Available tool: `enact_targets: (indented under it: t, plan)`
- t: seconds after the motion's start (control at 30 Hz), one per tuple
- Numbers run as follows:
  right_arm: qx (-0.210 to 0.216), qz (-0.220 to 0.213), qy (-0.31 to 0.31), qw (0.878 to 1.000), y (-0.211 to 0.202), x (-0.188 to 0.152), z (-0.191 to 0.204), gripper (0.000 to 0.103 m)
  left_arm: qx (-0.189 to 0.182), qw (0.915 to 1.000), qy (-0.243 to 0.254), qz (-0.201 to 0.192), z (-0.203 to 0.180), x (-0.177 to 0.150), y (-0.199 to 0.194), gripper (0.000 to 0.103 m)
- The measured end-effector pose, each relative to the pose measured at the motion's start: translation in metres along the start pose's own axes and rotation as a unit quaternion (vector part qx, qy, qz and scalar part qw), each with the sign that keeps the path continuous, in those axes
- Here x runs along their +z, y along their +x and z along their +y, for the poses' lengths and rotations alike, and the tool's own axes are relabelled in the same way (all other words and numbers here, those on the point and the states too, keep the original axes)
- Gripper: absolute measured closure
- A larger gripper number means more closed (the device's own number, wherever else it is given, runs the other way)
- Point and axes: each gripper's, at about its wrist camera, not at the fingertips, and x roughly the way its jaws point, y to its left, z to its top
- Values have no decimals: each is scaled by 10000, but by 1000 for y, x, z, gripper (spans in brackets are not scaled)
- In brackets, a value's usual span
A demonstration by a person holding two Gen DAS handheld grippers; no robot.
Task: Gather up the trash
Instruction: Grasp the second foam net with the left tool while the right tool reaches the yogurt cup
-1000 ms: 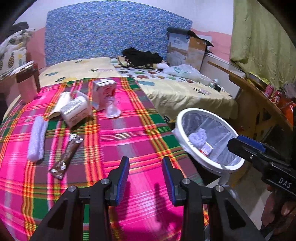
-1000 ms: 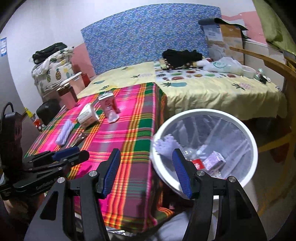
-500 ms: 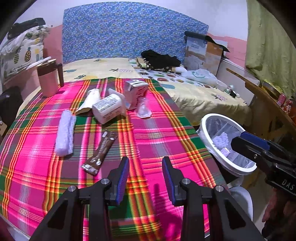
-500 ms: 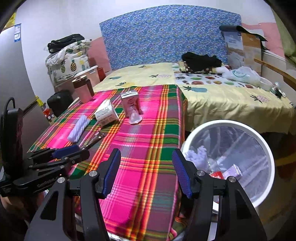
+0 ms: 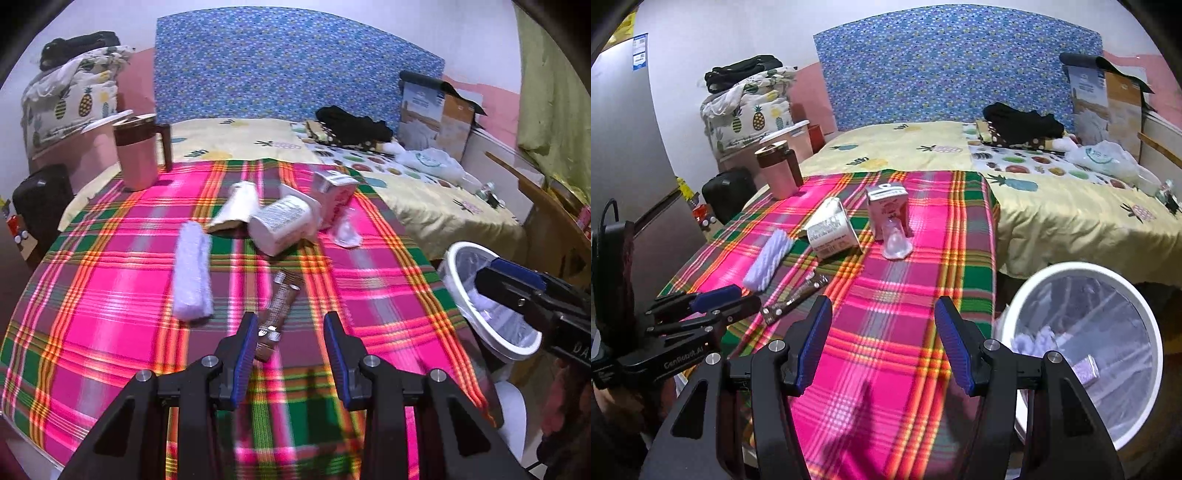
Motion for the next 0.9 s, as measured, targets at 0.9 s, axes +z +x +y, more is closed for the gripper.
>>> enact_targets:
  t: [0.9]
  plan:
    - [431,263,-591,9970,70,40,29,44,490,9958,-622,456,79,20,71,61]
